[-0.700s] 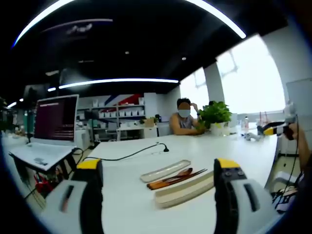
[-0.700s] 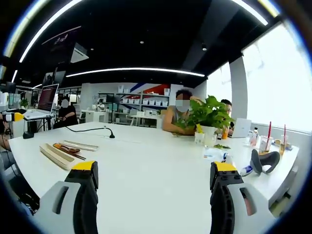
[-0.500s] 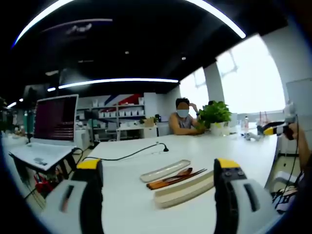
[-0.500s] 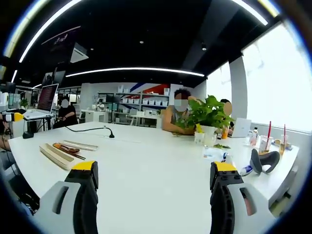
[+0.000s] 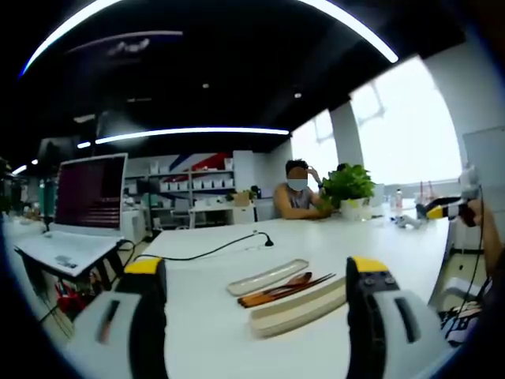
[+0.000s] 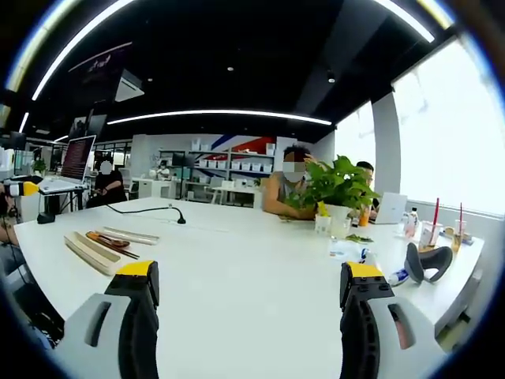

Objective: Arrange the utensils inside the cutlery case until each visible utensil rests in its matching compartment.

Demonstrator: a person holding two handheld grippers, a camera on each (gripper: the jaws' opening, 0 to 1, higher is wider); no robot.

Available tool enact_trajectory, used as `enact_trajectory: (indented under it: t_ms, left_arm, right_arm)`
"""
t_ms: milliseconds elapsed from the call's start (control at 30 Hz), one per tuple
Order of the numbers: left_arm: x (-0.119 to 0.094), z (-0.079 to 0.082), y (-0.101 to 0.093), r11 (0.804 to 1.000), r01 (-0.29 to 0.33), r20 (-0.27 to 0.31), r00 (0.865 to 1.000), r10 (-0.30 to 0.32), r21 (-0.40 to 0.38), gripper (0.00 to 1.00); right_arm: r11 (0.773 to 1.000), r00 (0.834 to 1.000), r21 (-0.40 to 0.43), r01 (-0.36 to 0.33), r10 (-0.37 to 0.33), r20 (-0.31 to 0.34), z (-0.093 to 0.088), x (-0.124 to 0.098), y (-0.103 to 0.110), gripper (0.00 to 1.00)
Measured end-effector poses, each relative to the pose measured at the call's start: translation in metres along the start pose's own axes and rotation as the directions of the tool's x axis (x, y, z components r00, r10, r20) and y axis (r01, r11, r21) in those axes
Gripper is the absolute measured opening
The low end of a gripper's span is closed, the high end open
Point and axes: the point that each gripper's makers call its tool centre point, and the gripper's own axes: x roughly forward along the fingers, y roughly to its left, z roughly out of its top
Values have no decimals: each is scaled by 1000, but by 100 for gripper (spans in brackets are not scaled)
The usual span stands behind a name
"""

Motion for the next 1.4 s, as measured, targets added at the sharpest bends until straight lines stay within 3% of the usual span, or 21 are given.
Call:
enact_trajectory:
  t_ms: [633,800,867,1000,1400]
  left_arm:
    - [2,-5,-1,1000,3,-14,1000,-3,1,100]
    - [2,-6,-2,1000,4,-17,1000,-4,2,100]
    - [2,-8,-3,1000,7,-21,1000,-7,3,100]
    - [3,-8,-3,1000,11,-22,1000,-11,0,100]
    - [3,-7,-3,1000,7,-19,1000,-7,-1,100]
  right_arm:
    - [1000,1000,0,-4,4,-7,-1,1,0,99]
    - [999,998,2,-44,44,37,12,-4,14,99]
    - [999,998,-1,-39,39,39,12,-4,12,99]
    - [999,999,-15,39,-39,9,5,-5,-10,99]
    - [999,999,-18,51,-51,-18,-3,-5,-14,99]
